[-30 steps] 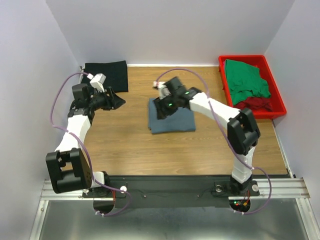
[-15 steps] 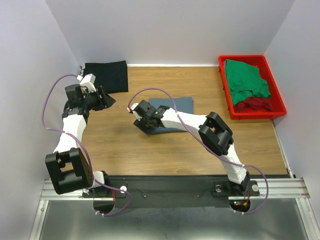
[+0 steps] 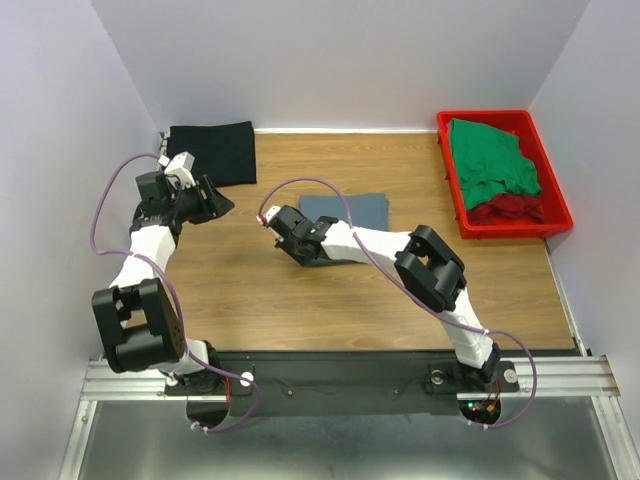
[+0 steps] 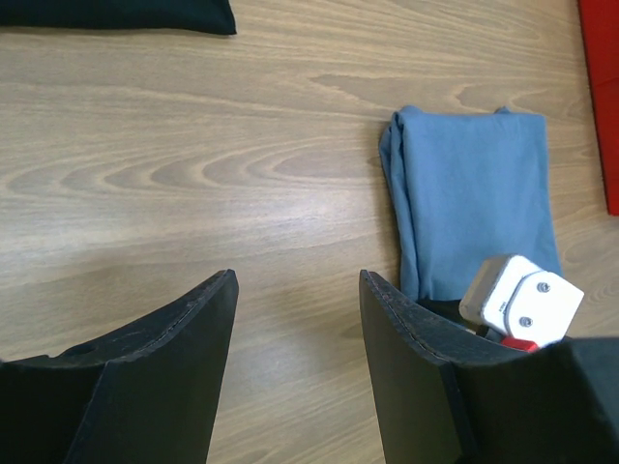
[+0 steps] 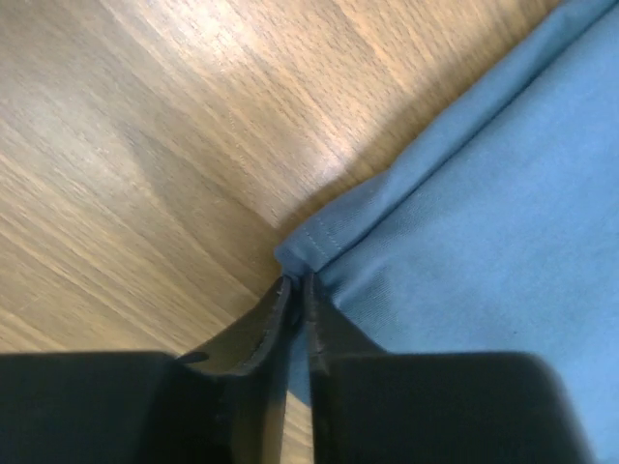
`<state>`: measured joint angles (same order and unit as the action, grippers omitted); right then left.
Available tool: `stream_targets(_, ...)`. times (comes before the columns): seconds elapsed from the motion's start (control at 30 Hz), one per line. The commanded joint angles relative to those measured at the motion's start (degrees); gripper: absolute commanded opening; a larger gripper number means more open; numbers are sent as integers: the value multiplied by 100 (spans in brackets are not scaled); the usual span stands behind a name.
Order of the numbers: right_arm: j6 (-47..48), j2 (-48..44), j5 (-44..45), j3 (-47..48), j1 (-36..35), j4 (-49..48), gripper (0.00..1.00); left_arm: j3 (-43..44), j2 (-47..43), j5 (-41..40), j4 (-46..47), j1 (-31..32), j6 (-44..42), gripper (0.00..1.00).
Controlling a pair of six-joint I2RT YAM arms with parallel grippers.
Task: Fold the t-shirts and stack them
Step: Neatly place the folded tshirt to the corner
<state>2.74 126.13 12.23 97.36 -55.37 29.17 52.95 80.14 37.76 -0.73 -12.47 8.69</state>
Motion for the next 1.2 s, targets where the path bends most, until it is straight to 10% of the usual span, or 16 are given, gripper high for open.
stream_targets(0.0,-178,237,-247,-314,9,238,6,-240,142,328,591,34,404,65)
stream_targets(1.17,-151,-1011,-1697,222,923,230,1,-953,2848,373,5045,2240,4692,84)
